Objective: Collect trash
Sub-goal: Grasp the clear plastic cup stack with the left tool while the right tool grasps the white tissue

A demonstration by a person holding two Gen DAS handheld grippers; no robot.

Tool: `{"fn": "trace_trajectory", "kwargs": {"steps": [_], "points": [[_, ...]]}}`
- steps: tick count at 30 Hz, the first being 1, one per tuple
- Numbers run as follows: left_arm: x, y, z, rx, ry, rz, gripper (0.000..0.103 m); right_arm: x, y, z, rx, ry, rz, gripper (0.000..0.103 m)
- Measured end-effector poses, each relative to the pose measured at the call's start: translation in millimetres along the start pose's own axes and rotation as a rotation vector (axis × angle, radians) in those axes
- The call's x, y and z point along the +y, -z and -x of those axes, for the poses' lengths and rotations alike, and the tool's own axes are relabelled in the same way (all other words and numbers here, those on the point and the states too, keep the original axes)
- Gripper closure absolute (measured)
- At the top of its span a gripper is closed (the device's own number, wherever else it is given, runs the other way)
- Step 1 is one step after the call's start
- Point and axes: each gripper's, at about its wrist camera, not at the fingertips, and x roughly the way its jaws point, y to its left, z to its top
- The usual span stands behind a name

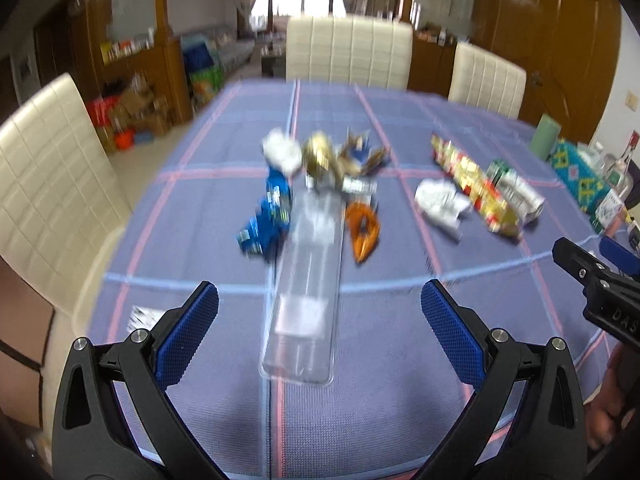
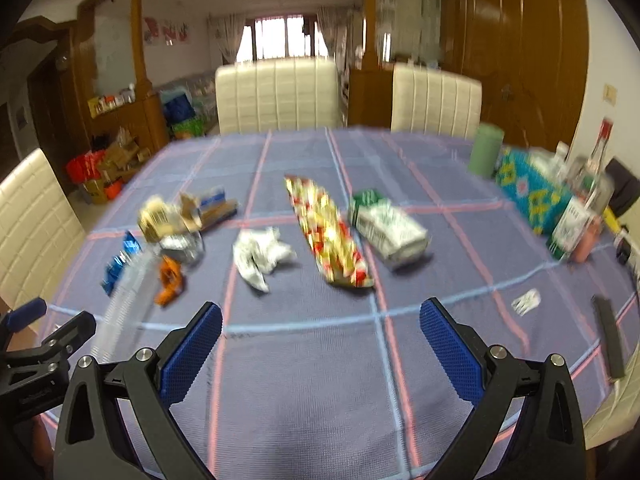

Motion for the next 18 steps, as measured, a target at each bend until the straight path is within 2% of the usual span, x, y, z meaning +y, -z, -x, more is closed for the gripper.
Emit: {"fn": "trace_trajectory", "kwargs": {"steps": [2,4,8,10,12,13,15,18], "points": [[-1.8,3.3,-13.6,0.035,-0.007,-0.009,0.005,-1.2,3.1,-16.6,0.043,-0.014,-0.006,0.006],[-5.6,3.1,-26.3,0.064,-0.013,-0.019,0.010,-0.3,5.3,-29.4,0.071,-0.029,-0.008,0.006],[-7.6,0.3,-48.5,0.127,-0.032,-0.024,0.019,0.6,3.4,-49.4,0.094,-0.033,0.002,0.006],[-7.9,-0.2,-60.1,0.156,-0.036,-0.028,0.029,0.5,0.8,-56.6,0.105,-0.033,0.002,0.006],[-8.1,0.0,-70.0,0.177,-0.058,-0.036,0.051,0.8,-4.0,-67.4,0.128,-0.041,0.001,0.006],[-9.4,-0.9,-70.5,0.158,-0.082,-0.050,0.056,1.2,-6.2,-70.6,0.134,-0.045,0.002,0.006],[-8.8,-4.1,-70.3,0.149,-0.038,-0.048,0.060,6.8,-10.9,-78.8,0.138,-0.051,0.018,0.006],[-5.8,-10.3,-66.1,0.112,-0.026,-0.037,0.060,21.0,-19.1,-87.2,0.123,-0.065,0.069,0.006]]}}
